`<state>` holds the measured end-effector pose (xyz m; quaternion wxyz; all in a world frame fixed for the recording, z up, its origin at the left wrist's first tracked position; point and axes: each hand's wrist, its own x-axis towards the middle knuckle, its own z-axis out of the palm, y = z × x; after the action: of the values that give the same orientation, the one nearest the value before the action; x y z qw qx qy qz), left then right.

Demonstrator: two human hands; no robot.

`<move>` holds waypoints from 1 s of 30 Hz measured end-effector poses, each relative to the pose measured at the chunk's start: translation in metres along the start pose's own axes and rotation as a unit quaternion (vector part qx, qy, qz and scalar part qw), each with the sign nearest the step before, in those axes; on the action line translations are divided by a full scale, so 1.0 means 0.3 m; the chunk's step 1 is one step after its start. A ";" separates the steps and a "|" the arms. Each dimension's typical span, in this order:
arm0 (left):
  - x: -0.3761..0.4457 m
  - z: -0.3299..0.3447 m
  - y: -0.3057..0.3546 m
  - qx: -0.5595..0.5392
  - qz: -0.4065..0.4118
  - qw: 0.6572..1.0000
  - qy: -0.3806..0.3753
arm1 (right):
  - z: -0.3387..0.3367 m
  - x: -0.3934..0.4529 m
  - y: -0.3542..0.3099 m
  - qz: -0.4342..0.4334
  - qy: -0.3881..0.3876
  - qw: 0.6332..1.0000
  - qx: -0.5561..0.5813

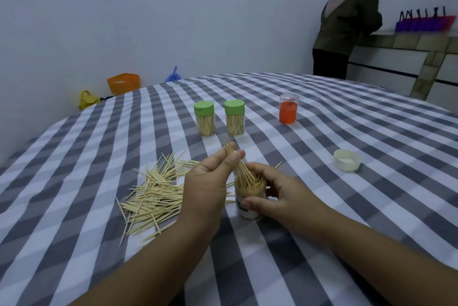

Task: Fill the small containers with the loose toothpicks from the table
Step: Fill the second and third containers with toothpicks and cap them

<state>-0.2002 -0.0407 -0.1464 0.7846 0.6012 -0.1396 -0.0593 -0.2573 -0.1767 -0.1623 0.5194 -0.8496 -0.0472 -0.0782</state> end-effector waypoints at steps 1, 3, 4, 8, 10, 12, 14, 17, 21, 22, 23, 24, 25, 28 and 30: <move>0.001 -0.003 -0.003 0.004 -0.005 1.000 0.003 | 0.000 0.000 0.002 0.002 0.001 1.000 0.001; 0.000 -0.003 -0.006 0.007 -0.015 1.000 0.007 | -0.002 0.000 0.004 0.000 0.000 1.000 0.005; -0.001 -0.003 -0.007 0.008 -0.017 1.000 0.010 | -0.003 0.000 0.004 0.000 -0.002 1.000 0.004; -0.006 -0.001 -0.009 0.015 -0.003 1.000 0.011 | -0.005 0.001 0.004 -0.004 -0.005 1.000 -0.003; -0.010 0.000 -0.007 0.027 0.022 0.999 0.002 | -0.005 0.001 0.005 -0.007 -0.002 1.000 0.003; -0.010 -0.001 -0.002 0.049 0.063 0.997 -0.011 | -0.005 0.003 0.005 -0.008 -0.002 1.000 0.005; -0.010 -0.005 0.002 0.065 0.086 0.994 -0.022 | -0.005 0.003 0.005 -0.008 -0.004 1.000 0.005; -0.012 -0.001 -0.008 0.053 0.063 0.996 -0.039 | -0.005 0.002 0.008 -0.006 -0.003 1.000 0.016; -0.027 0.020 -0.018 0.006 0.030 0.997 -0.067 | -0.004 0.002 0.010 -0.013 -0.002 1.000 0.022; -0.027 0.021 -0.018 0.004 0.031 0.997 -0.067 | -0.004 0.002 0.011 -0.014 -0.003 1.000 0.024; -0.026 0.018 -0.017 0.006 0.037 0.997 -0.065 | -0.004 0.003 0.013 -0.013 -0.003 1.000 0.024; -0.023 0.013 -0.019 0.020 0.050 0.997 -0.063 | -0.004 0.003 0.016 -0.011 -0.003 1.000 0.023; -0.020 0.007 -0.019 0.036 0.062 0.996 -0.060 | -0.004 0.005 0.020 -0.009 -0.003 1.000 0.022; -0.003 -0.017 -0.021 0.102 0.098 0.988 -0.067 | -0.003 0.006 0.023 -0.011 -0.004 1.000 0.019; 0.011 -0.031 -0.026 0.146 0.107 0.979 -0.095 | -0.004 0.007 0.020 -0.017 -0.006 1.000 0.018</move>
<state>-0.1937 -0.0352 -0.1556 0.6732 0.6826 -0.2840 -0.0110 -0.2543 -0.1807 -0.1667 0.5327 -0.8398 -0.0662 -0.0817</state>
